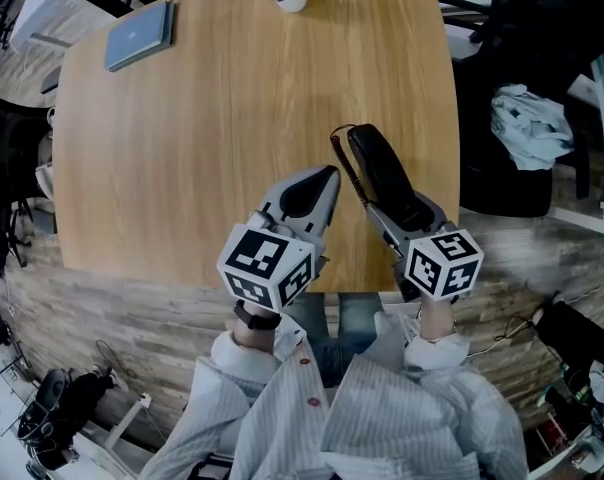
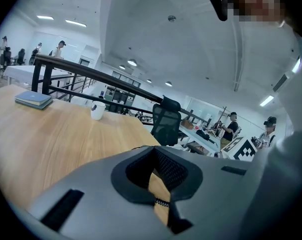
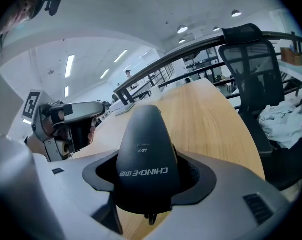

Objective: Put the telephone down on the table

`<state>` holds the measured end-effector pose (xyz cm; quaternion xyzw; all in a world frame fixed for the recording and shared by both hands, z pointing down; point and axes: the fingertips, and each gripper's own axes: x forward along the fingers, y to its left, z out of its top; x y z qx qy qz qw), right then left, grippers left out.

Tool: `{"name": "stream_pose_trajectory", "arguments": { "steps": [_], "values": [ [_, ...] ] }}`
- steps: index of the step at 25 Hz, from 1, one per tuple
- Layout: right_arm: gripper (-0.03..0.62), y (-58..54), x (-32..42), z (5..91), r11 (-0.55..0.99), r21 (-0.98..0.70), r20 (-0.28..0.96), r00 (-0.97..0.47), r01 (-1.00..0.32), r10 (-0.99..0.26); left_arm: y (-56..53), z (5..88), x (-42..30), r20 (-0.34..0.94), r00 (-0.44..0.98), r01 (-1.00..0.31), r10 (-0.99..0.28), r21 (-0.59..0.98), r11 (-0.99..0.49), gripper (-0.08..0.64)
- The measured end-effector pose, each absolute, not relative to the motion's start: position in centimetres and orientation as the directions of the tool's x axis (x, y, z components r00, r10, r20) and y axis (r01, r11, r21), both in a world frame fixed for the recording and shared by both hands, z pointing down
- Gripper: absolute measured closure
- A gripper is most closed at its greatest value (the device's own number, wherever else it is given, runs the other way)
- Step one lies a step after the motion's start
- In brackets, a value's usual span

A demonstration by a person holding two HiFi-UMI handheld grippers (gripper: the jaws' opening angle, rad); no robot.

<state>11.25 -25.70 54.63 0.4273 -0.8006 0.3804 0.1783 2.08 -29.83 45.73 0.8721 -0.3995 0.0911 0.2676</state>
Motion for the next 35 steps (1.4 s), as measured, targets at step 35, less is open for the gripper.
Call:
{"name": "stream_pose_trajectory", "arguments": {
  "steps": [35],
  "values": [
    [0.285,-27.1,15.7,61.2,0.334,-0.318,0.681,-0.459,-0.887,-0.570,-30.0,54.7,5.3,0.487,0.646,-0.764,-0.588,0.416,-0.494,0.551]
  ]
}}
